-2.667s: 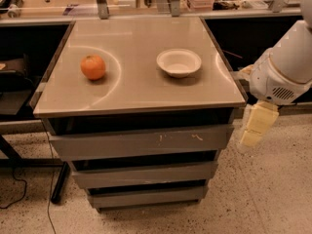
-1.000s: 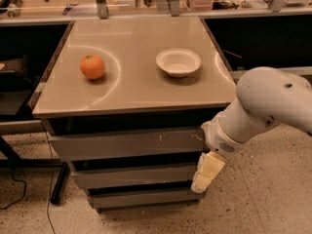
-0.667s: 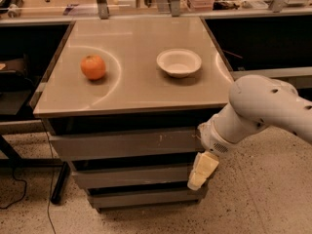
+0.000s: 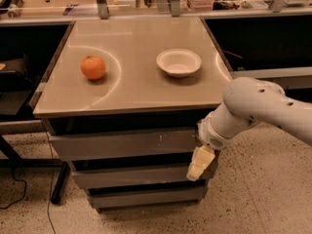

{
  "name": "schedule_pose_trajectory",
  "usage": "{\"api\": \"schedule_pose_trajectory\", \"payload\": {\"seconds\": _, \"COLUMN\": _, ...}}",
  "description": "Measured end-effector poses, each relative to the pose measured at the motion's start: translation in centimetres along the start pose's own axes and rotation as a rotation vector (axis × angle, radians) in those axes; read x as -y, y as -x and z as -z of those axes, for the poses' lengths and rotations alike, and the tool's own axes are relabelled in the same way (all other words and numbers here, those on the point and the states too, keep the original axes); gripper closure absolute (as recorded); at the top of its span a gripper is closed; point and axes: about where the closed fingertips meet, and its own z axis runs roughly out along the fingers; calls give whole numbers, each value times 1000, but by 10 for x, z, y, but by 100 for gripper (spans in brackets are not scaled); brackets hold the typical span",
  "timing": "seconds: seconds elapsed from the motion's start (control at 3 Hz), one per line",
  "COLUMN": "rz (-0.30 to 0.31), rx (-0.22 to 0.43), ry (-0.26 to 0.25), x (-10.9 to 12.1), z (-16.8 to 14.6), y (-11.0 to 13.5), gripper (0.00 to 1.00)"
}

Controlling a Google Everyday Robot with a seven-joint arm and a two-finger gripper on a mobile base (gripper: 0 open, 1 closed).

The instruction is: Open top drawer

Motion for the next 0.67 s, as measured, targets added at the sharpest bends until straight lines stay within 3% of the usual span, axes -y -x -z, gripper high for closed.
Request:
{"api": "schedule_pose_trajectory", "payload": {"seconds": 0.33, "rz": 31, "rx": 0, "ry": -36, "x": 26, "z": 3, "y": -3, "gripper": 0}}
{"api": "schedule_pose_trajectory", "payload": {"seconds": 0.67, "rz": 37, "rx": 5, "ry": -17, "x": 25, "z": -8, "y": -3, "gripper": 0}}
